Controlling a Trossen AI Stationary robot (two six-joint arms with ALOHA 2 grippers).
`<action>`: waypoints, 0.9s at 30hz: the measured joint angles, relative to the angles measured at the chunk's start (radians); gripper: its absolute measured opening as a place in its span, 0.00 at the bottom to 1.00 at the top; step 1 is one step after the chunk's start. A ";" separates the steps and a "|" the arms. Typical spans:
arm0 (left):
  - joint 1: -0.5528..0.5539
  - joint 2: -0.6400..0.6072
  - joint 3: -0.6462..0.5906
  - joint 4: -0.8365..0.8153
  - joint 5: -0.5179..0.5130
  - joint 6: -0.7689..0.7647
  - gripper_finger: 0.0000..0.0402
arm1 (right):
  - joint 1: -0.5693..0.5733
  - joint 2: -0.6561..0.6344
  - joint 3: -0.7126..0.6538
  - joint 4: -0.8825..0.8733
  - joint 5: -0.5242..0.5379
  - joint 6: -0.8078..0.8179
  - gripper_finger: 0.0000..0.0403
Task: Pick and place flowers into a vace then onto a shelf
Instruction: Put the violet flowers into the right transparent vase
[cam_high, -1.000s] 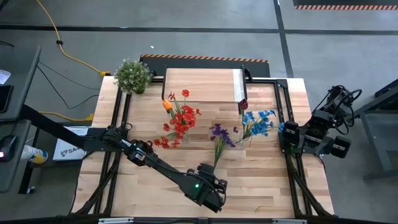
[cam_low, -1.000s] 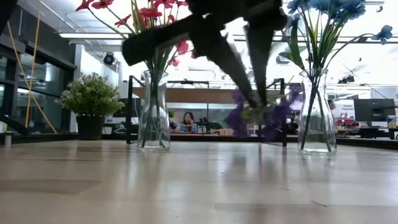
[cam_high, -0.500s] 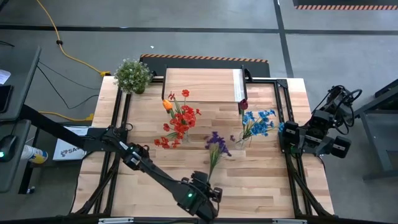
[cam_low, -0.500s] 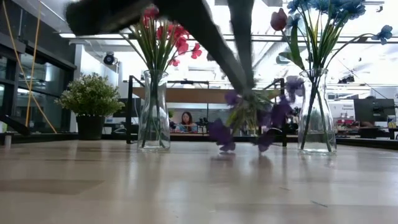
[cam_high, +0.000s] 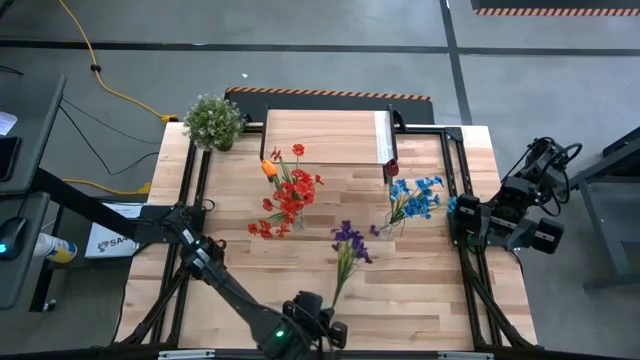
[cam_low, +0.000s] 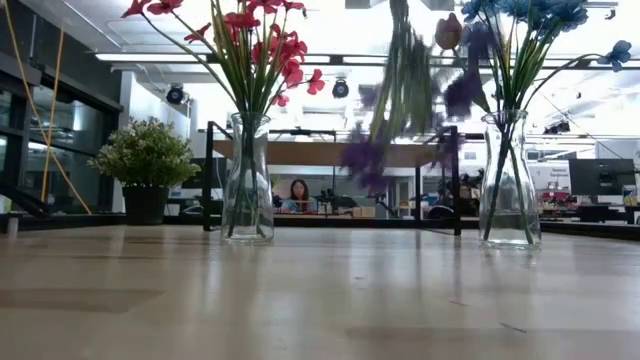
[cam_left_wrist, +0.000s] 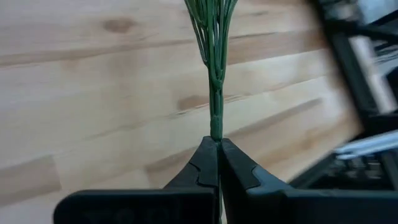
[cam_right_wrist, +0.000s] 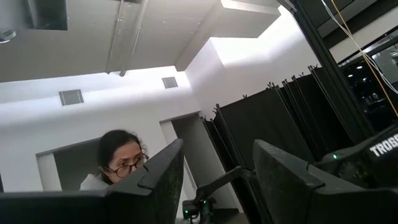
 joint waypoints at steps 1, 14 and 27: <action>-0.008 -0.009 0.000 0.006 -0.024 0.000 0.08 | 0.000 0.000 0.000 0.000 0.003 0.000 0.46; -0.083 -0.085 0.000 0.179 -0.210 0.132 0.08 | 0.000 0.000 0.000 0.142 0.006 -0.099 0.46; -0.149 -0.172 0.000 0.352 -0.534 0.446 0.08 | 0.000 0.008 0.000 0.141 0.012 -0.151 0.46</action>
